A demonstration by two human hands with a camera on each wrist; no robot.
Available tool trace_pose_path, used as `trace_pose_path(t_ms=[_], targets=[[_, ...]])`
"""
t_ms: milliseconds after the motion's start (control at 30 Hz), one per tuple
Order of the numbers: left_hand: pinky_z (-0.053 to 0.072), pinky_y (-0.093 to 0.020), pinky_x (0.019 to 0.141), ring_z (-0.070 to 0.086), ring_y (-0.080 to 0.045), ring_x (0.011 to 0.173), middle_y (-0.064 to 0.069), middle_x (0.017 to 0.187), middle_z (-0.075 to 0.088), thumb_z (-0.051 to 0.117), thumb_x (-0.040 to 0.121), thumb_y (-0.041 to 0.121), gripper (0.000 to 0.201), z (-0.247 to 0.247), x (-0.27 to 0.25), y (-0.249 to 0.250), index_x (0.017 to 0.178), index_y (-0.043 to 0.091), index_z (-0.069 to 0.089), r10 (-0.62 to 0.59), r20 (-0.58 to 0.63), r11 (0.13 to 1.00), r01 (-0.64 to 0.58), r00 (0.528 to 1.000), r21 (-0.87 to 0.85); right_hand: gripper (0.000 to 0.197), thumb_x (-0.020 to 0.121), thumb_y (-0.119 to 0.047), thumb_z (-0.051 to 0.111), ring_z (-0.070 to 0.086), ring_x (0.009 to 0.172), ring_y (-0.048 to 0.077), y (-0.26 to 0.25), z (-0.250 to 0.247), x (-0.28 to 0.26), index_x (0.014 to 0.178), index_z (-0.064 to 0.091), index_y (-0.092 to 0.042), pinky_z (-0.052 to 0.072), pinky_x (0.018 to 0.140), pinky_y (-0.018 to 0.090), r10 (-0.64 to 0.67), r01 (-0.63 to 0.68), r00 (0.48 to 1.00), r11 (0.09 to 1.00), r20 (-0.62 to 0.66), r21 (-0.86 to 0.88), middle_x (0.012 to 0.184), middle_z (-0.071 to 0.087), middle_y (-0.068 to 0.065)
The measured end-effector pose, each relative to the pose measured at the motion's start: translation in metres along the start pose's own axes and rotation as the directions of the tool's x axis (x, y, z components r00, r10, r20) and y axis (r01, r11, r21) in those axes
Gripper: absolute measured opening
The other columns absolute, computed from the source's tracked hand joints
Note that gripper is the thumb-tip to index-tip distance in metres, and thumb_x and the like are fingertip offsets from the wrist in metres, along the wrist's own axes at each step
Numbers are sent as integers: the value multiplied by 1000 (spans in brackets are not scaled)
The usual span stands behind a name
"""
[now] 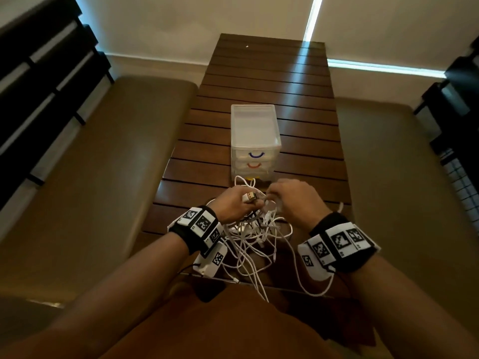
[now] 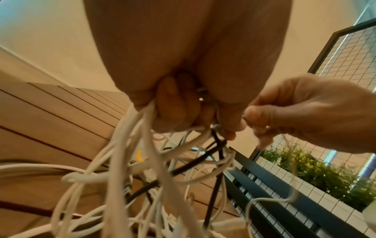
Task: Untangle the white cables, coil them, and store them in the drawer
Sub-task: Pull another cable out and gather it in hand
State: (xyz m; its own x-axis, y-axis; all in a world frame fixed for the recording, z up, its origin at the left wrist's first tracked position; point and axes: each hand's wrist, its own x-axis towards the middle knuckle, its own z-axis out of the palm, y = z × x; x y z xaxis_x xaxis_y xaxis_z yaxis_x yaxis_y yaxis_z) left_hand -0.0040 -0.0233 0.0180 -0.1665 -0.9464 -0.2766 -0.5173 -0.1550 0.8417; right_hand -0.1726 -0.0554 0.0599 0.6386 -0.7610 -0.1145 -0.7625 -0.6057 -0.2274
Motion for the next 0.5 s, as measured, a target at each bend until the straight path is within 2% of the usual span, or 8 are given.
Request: trace_pose_path(t_ms=[67,100,167,200,267,367,400,500], targets=[[49,-24,70,62,-10,78,5,85,67,65,90,24,7,2,-1,-8,88,18,69,-12,-1,998,12,1000,66,15,95,-17,52,55,81,17,10,-8,1,95,67,-17,44,70,31,13,18,981,987,-195,158,90,60,-3],[48,-22,67,61,-8,75,9,81,65,65,90,24,7,4,-2,-15,83,21,66,-40,4,993,40,999,110,16,92,-12,53,56,80,18,15,-17,2,92,68,-14,45,71,32,33,54,945,966,-325,254,88,61,-2],[55,-32,72,63,-12,75,5,81,67,66,89,27,9,8,-5,-32,83,20,66,-127,-8,989,127,992,81,16,90,-9,54,55,77,14,25,-45,4,87,69,-11,42,71,28,103,130,844,913,-526,387,83,61,-5],[56,-38,77,64,-16,76,0,83,68,66,89,27,11,8,-6,-38,86,16,68,-168,-38,986,168,985,14,15,90,-10,55,53,74,12,30,-59,4,87,69,-11,41,69,27,131,133,829,898,-543,420,79,60,-7],[53,-37,75,61,-19,75,-9,85,69,64,91,24,13,4,-6,-39,89,12,70,-213,-124,973,198,969,-120,14,94,-13,55,51,66,9,38,-73,4,87,67,-15,40,63,27,175,63,889,869,-424,490,71,59,-8],[49,-28,62,59,-16,71,-7,82,68,64,91,17,7,-7,-3,-19,91,19,71,-173,-223,954,107,959,-280,16,98,-13,48,49,56,0,38,-55,-3,86,58,-16,40,59,23,250,-71,947,774,-201,629,66,57,-4],[48,-24,58,58,-14,67,-6,80,67,66,89,13,10,-9,-2,-10,95,19,70,-151,-224,941,71,963,-330,17,99,-13,46,49,54,0,35,-43,-5,86,55,-16,40,58,22,265,-108,955,727,-131,678,66,57,-3],[40,-19,46,50,-7,50,-3,68,60,67,86,3,24,-4,-4,9,108,12,64,-140,-166,881,46,976,-471,18,101,-12,43,53,60,15,29,-14,-14,86,50,-19,43,61,34,259,-156,966,589,-2,793,65,60,-1]])
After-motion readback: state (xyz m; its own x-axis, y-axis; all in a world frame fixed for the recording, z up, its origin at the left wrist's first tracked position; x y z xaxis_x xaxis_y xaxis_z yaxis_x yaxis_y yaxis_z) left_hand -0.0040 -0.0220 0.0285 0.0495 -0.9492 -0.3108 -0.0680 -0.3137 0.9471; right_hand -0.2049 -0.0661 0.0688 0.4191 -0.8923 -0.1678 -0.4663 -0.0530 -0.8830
